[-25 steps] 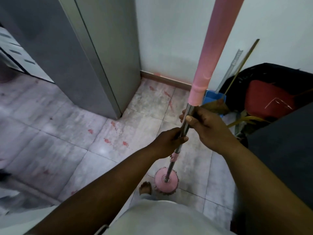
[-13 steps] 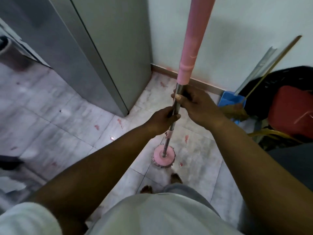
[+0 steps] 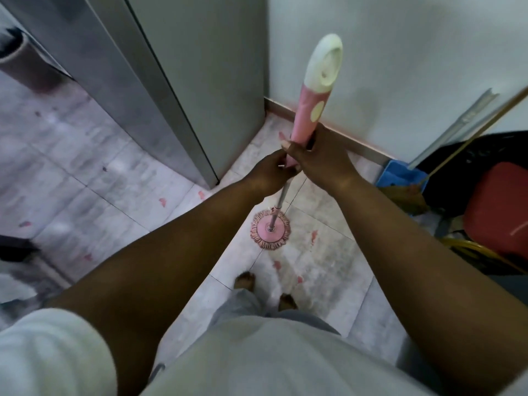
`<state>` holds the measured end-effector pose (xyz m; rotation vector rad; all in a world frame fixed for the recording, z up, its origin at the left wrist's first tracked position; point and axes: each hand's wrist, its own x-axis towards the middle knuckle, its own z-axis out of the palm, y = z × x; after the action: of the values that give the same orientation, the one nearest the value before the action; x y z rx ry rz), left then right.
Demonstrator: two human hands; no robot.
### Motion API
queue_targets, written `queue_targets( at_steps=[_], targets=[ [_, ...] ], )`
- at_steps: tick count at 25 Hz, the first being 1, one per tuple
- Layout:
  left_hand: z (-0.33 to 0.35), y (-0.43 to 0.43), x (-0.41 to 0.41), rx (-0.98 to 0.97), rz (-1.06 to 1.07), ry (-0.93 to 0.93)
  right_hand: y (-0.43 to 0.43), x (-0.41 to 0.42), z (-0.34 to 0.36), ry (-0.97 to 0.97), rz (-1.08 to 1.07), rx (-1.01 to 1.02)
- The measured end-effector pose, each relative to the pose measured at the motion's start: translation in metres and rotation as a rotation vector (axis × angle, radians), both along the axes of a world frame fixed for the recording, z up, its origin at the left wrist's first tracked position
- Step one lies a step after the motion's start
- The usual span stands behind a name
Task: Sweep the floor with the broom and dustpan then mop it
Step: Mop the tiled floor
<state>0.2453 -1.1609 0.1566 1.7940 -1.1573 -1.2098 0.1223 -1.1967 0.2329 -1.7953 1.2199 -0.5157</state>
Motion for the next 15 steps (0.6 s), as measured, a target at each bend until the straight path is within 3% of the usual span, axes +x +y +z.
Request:
queue_targets(
  at_steps=[10,15],
  targets=[
    [-0.018,-0.024,0.033,0.022,-0.203,-0.101,-0.017,0.026,-0.006,0.084,-0.028,-0.073],
    [-0.021,-0.022,0.031,-0.075,-0.279,-0.092,-0.01,0.02,-0.015,0.139,-0.108,-0.151]
  ],
)
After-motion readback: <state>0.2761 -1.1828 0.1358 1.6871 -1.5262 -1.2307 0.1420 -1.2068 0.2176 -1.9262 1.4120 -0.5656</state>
